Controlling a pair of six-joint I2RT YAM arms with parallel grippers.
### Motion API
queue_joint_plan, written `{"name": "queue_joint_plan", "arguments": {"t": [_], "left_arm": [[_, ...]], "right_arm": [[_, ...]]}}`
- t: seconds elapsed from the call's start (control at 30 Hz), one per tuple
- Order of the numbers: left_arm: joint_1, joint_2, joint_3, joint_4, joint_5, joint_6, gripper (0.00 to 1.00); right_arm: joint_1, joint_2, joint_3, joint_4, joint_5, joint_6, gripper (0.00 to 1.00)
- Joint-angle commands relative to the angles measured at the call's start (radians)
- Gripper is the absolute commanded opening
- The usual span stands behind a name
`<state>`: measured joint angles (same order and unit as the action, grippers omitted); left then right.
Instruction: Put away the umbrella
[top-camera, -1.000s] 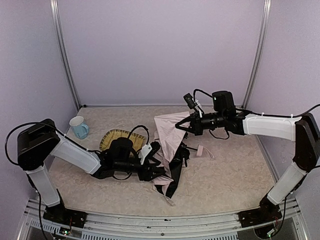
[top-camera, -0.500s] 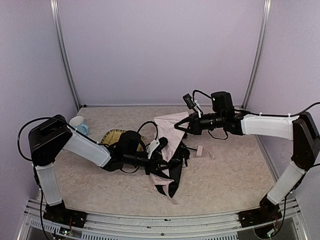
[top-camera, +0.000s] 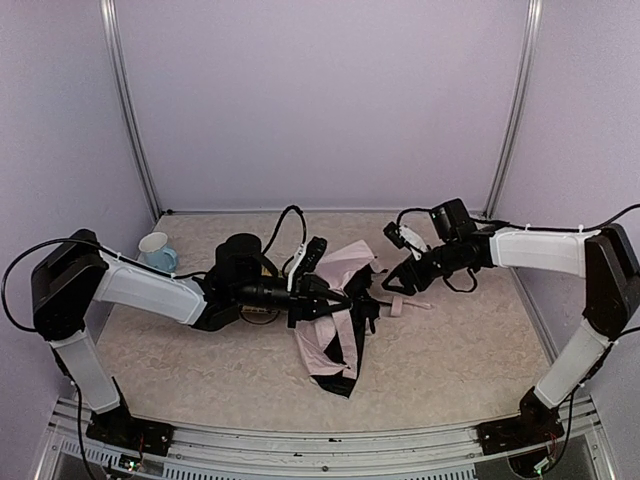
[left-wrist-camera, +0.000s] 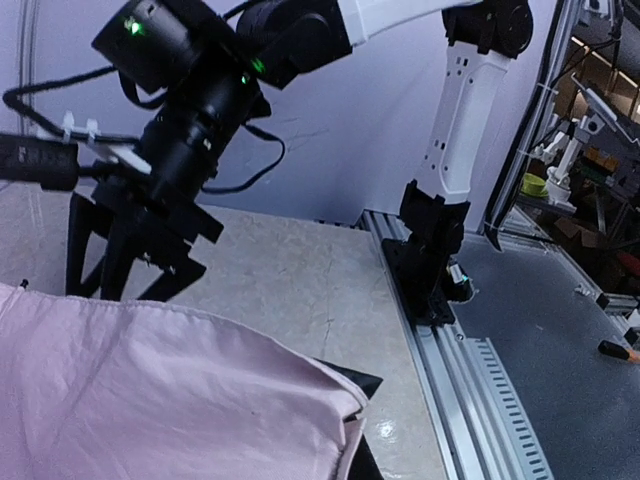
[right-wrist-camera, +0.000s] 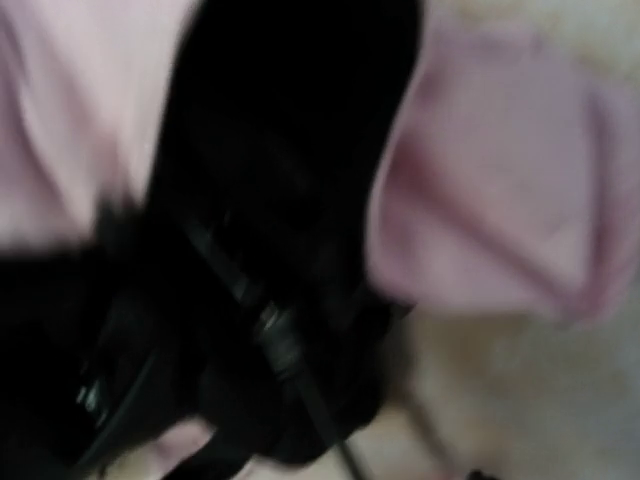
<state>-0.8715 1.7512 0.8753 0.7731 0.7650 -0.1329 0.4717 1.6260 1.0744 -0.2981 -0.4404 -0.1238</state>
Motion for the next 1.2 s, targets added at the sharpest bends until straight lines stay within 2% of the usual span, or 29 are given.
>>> {"name": "queue_joint_plan", "arguments": {"t": [0.0, 0.07, 0.13, 0.17, 0.23, 0.3, 0.5, 0.8, 0.93, 1.17], "left_arm": [[0.011, -0.018, 0.048, 0.164, 0.035, -0.126, 0.0], [0.017, -0.016, 0.066, 0.187, 0.007, -0.162, 0.0], [0.02, -0.006, 0.096, 0.161, -0.007, -0.171, 0.0], [0.02, -0.001, 0.112, 0.147, -0.007, -0.173, 0.0], [0.02, 0.006, 0.119, 0.151, -0.002, -0.185, 0.0], [0.019, 0.006, 0.107, 0.172, -0.006, -0.193, 0.0], [0.019, 0.007, 0.098, 0.178, -0.012, -0.199, 0.0], [0.02, -0.006, 0.104, 0.128, -0.039, -0.152, 0.0], [0.021, -0.009, 0.109, 0.096, -0.048, -0.126, 0.0], [0.022, -0.012, 0.116, 0.062, -0.062, -0.088, 0.0]], "right_arm": [[0.005, -0.155, -0.13, 0.111, -0.081, -0.005, 0.62], [0.005, -0.256, -0.207, 0.211, -0.093, 0.014, 0.62], [0.015, -0.332, -0.29, 0.325, -0.198, 0.054, 0.62], [0.033, -0.36, -0.332, 0.439, -0.257, 0.094, 0.62], [0.086, -0.382, -0.416, 0.607, -0.341, 0.164, 0.63], [0.145, -0.358, -0.455, 0.703, -0.348, 0.214, 0.64], [0.239, -0.198, -0.411, 0.725, -0.393, 0.25, 0.61], [0.254, -0.152, -0.425, 0.635, -0.47, 0.231, 0.28], [0.254, -0.148, -0.423, 0.583, -0.478, 0.215, 0.17], [0.254, -0.108, -0.418, 0.526, -0.5, 0.209, 0.03]]}}
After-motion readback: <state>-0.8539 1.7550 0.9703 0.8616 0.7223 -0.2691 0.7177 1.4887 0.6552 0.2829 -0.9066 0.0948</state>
